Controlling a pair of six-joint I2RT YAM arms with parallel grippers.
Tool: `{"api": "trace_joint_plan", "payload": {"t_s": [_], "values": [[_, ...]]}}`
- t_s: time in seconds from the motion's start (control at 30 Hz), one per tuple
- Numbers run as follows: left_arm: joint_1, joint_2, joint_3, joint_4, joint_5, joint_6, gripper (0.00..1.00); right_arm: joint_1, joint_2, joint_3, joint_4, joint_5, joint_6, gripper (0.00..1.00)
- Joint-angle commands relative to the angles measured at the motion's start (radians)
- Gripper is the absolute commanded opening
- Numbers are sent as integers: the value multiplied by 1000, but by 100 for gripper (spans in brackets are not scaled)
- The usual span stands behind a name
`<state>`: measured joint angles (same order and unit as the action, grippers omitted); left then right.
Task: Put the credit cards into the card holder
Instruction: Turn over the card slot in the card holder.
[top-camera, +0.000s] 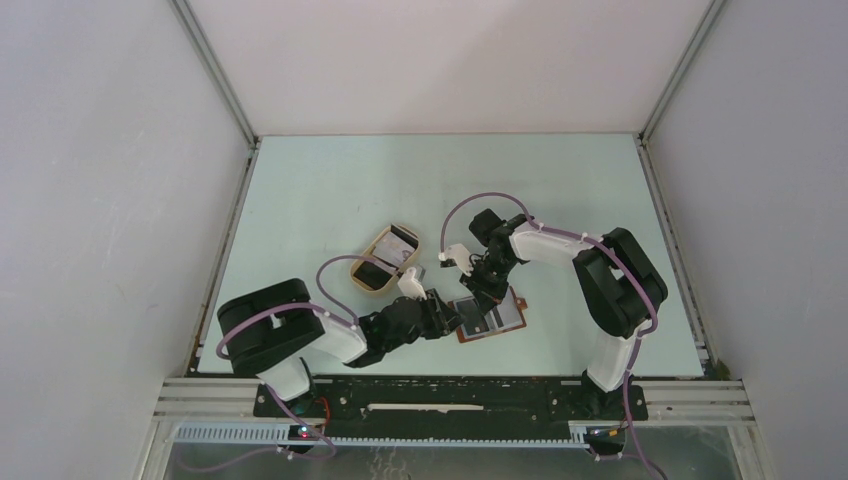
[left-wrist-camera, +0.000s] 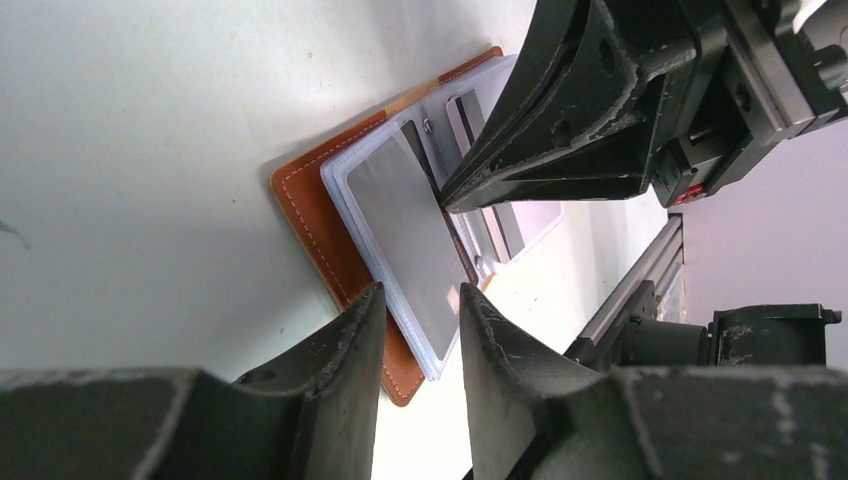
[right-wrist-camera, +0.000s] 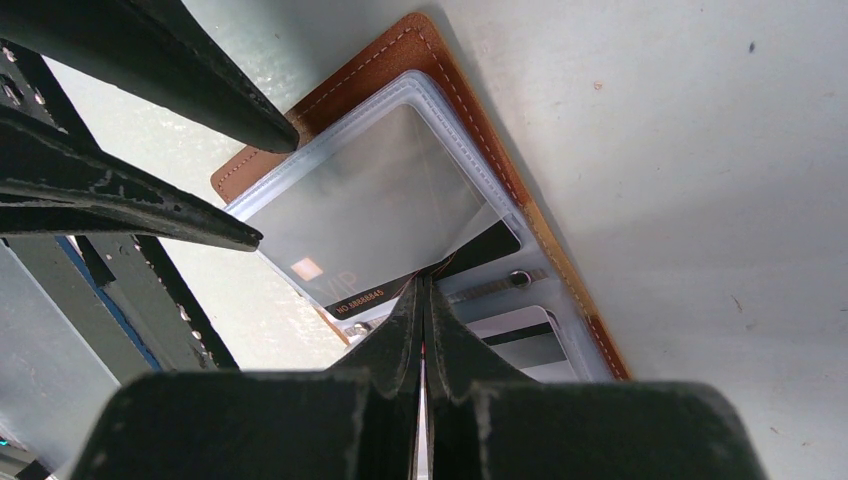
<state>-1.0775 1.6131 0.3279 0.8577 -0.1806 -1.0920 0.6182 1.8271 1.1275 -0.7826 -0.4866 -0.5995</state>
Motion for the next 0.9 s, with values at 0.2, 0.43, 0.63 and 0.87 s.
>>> {"api": "trace_joint_plan", "payload": {"t_s": [0.2, 0.43, 0.63, 0.87], "values": [[4, -16, 47, -4, -6, 5, 38, 8, 15, 18, -15, 37, -3, 4], [4, 1, 53, 13, 2, 3, 38, 8, 13, 19, -15, 36, -3, 4], [11, 30, 50, 52, 17, -12, 38, 8, 11, 18, -15, 36, -4, 4], [16, 41, 48, 84, 27, -19, 38, 8, 12, 19, -14, 37, -4, 4]]}}
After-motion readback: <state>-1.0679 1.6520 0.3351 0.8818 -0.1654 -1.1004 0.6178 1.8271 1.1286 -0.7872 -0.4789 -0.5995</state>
